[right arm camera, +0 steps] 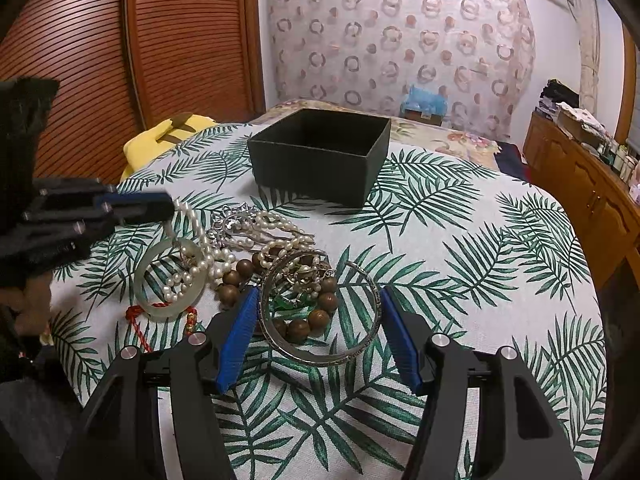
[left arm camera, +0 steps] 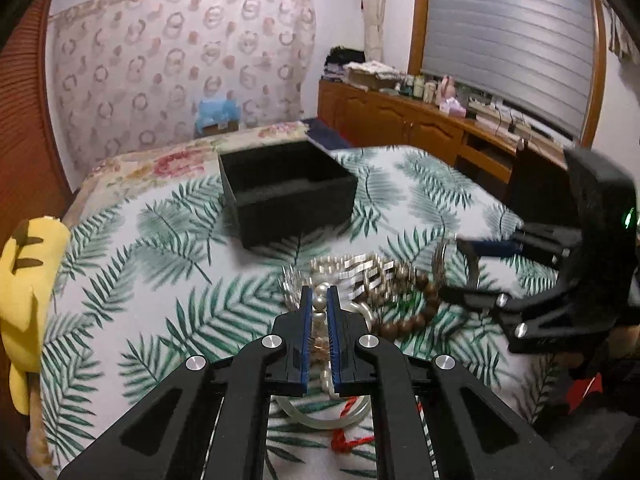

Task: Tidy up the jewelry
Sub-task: 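Grasp the pearl necklace with the left gripper and lift it while the right gripper lifts the bangle, then lower the bangle into the black box with the right gripper while the left gripper lowers the pearls in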

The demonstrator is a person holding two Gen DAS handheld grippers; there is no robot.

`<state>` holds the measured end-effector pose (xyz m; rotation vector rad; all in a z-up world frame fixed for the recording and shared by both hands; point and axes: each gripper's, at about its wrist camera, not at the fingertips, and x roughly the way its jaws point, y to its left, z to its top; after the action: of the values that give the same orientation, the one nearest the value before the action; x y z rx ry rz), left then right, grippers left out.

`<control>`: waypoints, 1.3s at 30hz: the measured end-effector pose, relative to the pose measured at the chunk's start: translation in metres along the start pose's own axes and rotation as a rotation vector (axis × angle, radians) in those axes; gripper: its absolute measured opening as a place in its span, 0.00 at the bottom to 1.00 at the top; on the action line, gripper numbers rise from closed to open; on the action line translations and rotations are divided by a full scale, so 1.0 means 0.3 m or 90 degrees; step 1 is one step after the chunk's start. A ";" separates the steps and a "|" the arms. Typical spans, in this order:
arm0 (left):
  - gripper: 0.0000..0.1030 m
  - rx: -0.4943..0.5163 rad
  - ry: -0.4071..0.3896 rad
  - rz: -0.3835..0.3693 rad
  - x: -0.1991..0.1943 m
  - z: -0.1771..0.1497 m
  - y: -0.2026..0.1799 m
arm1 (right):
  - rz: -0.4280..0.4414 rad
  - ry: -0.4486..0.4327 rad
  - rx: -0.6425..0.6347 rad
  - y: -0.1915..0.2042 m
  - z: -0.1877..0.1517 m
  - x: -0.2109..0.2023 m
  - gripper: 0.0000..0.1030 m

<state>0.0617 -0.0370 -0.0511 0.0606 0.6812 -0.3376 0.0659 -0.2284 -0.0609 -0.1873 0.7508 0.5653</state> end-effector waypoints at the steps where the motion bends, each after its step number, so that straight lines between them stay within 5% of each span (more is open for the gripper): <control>1: 0.06 0.000 -0.005 0.000 -0.007 0.010 0.001 | 0.000 0.000 -0.001 0.003 0.000 0.000 0.62; 25: 0.06 -0.001 -0.123 -0.016 -0.196 0.233 0.025 | -0.002 -0.009 -0.005 -0.006 0.035 -0.013 0.62; 39: 0.06 0.015 -0.168 0.020 -0.259 0.349 0.048 | -0.003 -0.028 -0.011 -0.017 0.097 -0.014 0.62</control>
<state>0.0737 -0.0184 0.0781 0.0477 0.4143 -0.3160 0.0834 -0.2242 -0.0371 -0.1928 0.7035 0.5704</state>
